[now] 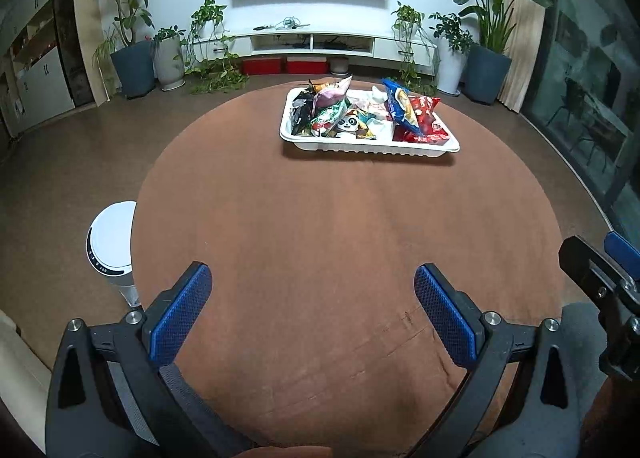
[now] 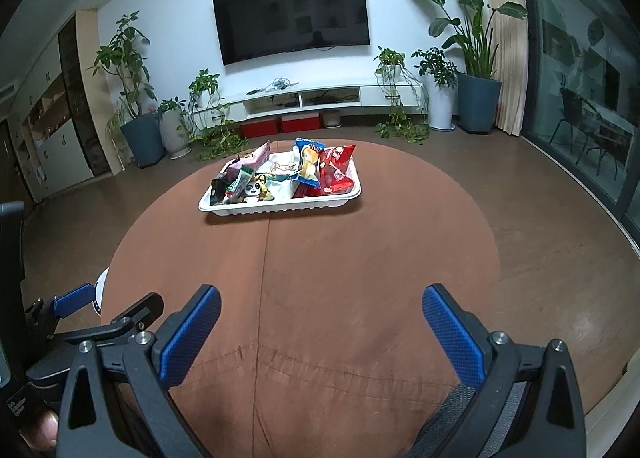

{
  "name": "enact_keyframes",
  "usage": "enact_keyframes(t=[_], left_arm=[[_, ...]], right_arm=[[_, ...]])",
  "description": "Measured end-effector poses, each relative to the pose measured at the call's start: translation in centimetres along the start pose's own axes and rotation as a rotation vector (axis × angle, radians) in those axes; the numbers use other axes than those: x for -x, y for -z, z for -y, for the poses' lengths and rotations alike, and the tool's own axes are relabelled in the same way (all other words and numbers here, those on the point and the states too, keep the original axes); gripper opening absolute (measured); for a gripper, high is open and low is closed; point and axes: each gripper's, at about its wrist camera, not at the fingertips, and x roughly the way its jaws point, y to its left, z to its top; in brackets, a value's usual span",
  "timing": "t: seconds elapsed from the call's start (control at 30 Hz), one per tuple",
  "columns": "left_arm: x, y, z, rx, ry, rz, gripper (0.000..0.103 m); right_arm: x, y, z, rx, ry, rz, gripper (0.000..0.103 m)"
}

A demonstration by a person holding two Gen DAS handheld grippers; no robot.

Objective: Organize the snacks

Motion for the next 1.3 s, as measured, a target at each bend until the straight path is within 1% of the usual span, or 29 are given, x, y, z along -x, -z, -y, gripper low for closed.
enact_keyframes(t=[0.6, 1.3], left_arm=[[-1.6, -0.4, -0.5, 0.006, -0.001, -0.003, 0.103], [-1.9, -0.4, -0.2, 0.005, -0.003, -0.002, 0.103]], right_arm=[[-1.4, 0.7, -0.9, 0.023, -0.01, -0.083, 0.103], [-1.6, 0.8, -1.1, 0.025, -0.016, -0.102, 0.103]])
